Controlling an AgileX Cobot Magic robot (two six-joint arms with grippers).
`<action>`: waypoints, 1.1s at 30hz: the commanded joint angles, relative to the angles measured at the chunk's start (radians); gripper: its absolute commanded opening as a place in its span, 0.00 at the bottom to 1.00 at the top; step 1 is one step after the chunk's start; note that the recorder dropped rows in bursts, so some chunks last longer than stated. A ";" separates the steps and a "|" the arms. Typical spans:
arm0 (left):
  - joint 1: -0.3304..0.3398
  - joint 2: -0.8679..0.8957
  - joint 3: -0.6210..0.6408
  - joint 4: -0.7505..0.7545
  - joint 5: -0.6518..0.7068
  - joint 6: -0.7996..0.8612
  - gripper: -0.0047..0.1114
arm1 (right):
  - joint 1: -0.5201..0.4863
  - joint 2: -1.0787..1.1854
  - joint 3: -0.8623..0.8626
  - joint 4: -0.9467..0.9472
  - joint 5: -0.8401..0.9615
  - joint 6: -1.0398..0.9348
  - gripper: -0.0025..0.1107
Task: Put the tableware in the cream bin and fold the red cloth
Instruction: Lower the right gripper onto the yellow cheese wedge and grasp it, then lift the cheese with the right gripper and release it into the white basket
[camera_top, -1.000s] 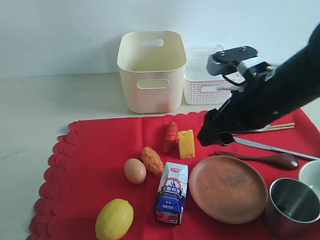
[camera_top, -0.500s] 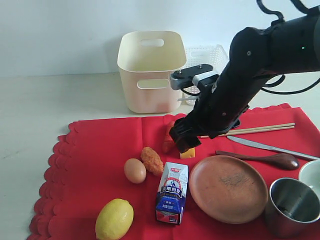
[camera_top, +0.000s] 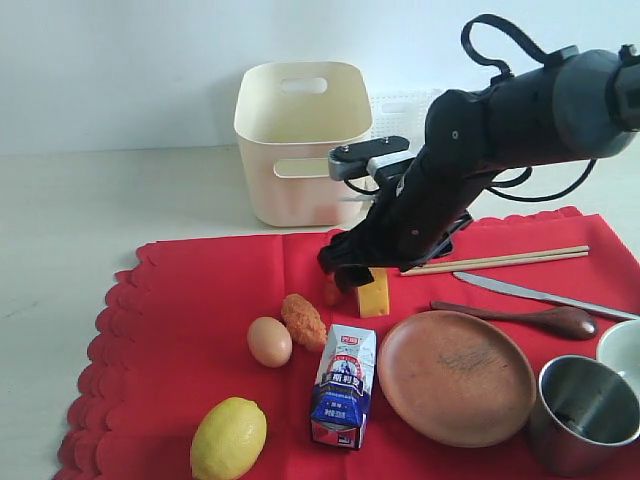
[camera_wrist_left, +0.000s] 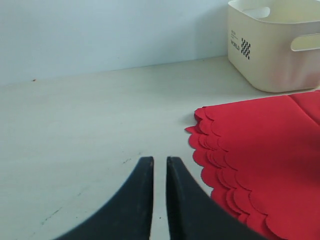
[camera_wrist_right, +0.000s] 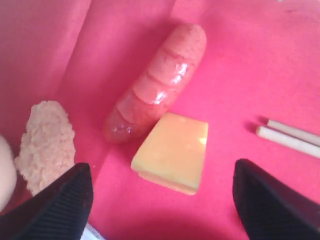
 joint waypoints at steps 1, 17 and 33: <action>-0.005 -0.006 -0.001 0.006 -0.005 0.003 0.14 | 0.001 0.050 -0.061 -0.023 -0.011 0.045 0.65; -0.005 -0.006 -0.001 0.006 -0.005 0.003 0.14 | 0.001 0.049 -0.121 -0.119 0.127 0.107 0.02; -0.005 -0.006 -0.001 0.006 -0.005 0.003 0.14 | -0.157 -0.059 -0.348 -0.243 0.063 0.090 0.02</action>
